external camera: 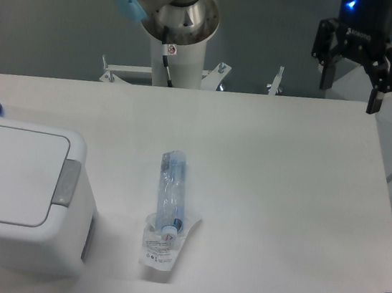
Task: Open the trash can
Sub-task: 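Move the open gripper from its start pose toward the table center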
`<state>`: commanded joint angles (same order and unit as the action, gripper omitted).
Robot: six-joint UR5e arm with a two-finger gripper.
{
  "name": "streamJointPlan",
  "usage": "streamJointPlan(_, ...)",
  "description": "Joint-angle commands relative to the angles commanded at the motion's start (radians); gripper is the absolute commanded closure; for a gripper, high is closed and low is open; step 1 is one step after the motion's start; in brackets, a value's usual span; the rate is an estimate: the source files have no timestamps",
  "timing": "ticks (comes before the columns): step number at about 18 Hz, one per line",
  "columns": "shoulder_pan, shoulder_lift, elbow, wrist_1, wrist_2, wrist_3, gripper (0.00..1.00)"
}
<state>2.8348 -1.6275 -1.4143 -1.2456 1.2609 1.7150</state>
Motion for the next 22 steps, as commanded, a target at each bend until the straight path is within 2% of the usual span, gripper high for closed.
streamJointPlan(6,-0.003,0.000,0.006,-0.002,0.000,-0.038,0.00)
streamJointPlan(8,-0.020,-0.002,0.012,0.000,-0.012,-0.144,0.00)
streamJointPlan(9,-0.046,-0.003,0.015,0.000,-0.014,-0.209,0.00)
streamJointPlan(11,-0.119,-0.029,0.060,0.000,-0.014,-0.337,0.00)
streamJointPlan(14,-0.150,-0.048,0.086,0.000,-0.011,-0.432,0.00)
streamJointPlan(19,-0.215,-0.052,0.083,0.014,-0.005,-0.576,0.00)
streamJointPlan(22,-0.262,-0.057,0.084,0.018,-0.011,-0.734,0.00)
